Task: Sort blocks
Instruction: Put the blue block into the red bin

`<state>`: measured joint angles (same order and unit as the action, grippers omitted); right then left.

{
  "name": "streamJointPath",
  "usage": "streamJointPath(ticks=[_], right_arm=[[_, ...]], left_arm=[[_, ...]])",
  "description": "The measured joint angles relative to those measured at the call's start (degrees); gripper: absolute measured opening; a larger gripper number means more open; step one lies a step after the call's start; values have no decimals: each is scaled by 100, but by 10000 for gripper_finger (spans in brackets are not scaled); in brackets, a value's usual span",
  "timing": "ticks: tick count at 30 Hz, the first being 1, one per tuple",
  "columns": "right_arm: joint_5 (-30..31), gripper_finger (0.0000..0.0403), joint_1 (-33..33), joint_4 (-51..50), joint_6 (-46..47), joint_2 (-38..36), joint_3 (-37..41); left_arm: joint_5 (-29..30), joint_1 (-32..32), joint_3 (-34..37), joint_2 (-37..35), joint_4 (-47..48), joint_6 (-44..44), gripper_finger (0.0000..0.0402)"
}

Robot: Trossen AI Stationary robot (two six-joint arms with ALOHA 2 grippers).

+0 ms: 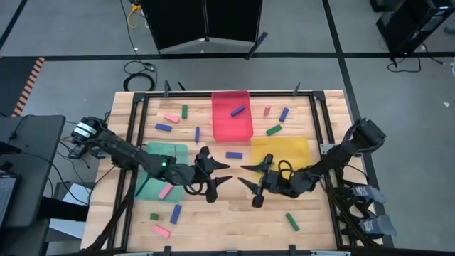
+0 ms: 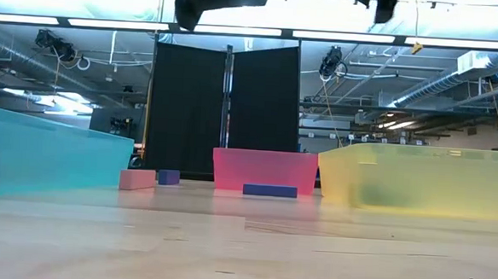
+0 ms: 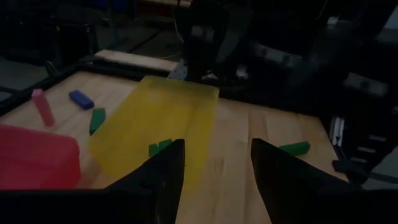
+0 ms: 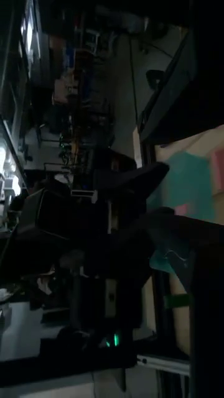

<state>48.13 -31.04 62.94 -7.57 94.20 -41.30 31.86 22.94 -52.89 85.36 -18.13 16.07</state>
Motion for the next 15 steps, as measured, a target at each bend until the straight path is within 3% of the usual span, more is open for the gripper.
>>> streamJointPath(ticks=[15], right_arm=[[-344, 206, 117, -5, -324, 789, -1077]], left_arm=[[-267, 16, 0, 44, -247, -274, 192]])
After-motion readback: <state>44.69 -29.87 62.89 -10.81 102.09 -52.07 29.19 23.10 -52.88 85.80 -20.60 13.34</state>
